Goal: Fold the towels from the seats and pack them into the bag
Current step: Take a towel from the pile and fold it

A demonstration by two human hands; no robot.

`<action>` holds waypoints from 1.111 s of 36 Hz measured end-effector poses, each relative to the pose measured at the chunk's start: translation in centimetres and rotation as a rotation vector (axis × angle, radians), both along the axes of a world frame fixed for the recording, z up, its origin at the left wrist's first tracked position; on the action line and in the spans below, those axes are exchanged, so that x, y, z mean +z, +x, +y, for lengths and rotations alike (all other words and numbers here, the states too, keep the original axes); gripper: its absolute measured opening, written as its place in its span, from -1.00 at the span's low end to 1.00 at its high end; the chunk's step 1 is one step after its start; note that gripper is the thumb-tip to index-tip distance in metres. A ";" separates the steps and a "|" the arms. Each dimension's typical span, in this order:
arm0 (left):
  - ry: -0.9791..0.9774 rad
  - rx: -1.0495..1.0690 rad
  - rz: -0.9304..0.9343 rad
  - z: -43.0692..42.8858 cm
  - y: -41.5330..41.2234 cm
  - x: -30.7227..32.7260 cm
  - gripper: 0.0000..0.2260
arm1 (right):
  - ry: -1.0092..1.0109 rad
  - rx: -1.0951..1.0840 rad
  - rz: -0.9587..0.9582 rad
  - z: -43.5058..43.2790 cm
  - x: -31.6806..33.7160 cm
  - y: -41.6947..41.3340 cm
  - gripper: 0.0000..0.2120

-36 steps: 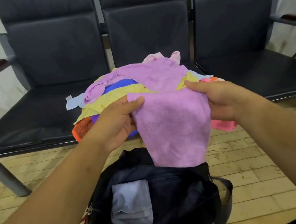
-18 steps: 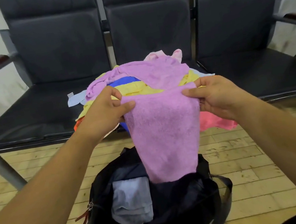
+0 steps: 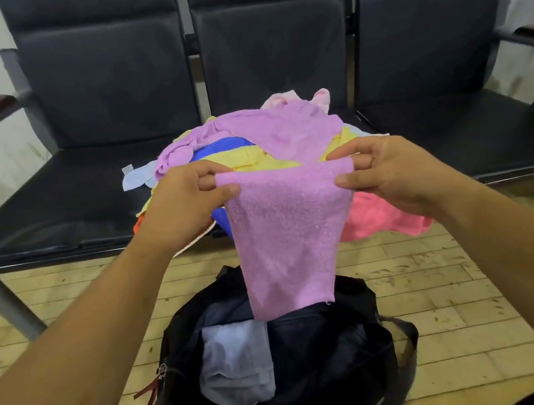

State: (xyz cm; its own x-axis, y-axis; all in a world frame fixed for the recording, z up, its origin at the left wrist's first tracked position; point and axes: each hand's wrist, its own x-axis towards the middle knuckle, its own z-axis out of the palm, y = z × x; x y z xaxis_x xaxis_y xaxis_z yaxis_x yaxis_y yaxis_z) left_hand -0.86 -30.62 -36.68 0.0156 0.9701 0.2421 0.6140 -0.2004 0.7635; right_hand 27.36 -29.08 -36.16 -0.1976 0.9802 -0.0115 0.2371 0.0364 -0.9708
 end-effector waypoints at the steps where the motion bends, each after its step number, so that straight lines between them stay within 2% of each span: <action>1: 0.008 0.008 0.014 0.1 0.0 0.0 -0.87 | 0.028 -0.014 -0.052 0.0 0.1 0.0 -0.69; 7: 0.057 0.079 0.088 0.4 0.2 -0.1 -0.84 | 0.205 -0.146 -0.227 0.1 0.0 -0.7 -0.75; 15: 0.097 0.146 0.031 0.4 0.4 0.0 -0.92 | 0.290 -0.196 -0.247 0.4 0.0 -1.0 -0.78; 22: 0.111 0.120 -0.011 0.3 0.7 0.0 -0.97 | 0.322 -0.191 -0.047 -0.1 0.3 -1.2 -0.90; 27: 0.037 0.016 -0.176 -0.3 0.8 0.3 -0.85 | 0.098 -0.021 0.325 -0.9 0.9 -1.8 -0.93; 30: -0.024 0.016 -0.251 -0.5 1.0 0.3 -0.79 | 0.032 0.008 0.469 -1.2 1.3 -2.5 -0.94; 32: -0.108 -0.064 -0.432 -0.7 1.2 0.4 -0.77 | 0.003 -0.009 0.536 -1.3 1.5 -2.8 -0.91; 34: -0.222 -0.266 -0.632 -1.0 1.3 0.0 -0.78 | -0.036 -0.015 0.627 -1.2 1.7 -3.0 -0.89; 37: -0.415 -0.414 -0.662 -1.6 2.2 -1.6 -0.64 | -0.127 0.025 0.751 -1.3 2.0 -3.4 -0.72; 40: -0.539 -0.410 -0.807 -1.9 3.4 -2.8 -0.68 | -0.232 0.033 0.778 -1.1 1.9 -3.3 -0.66</action>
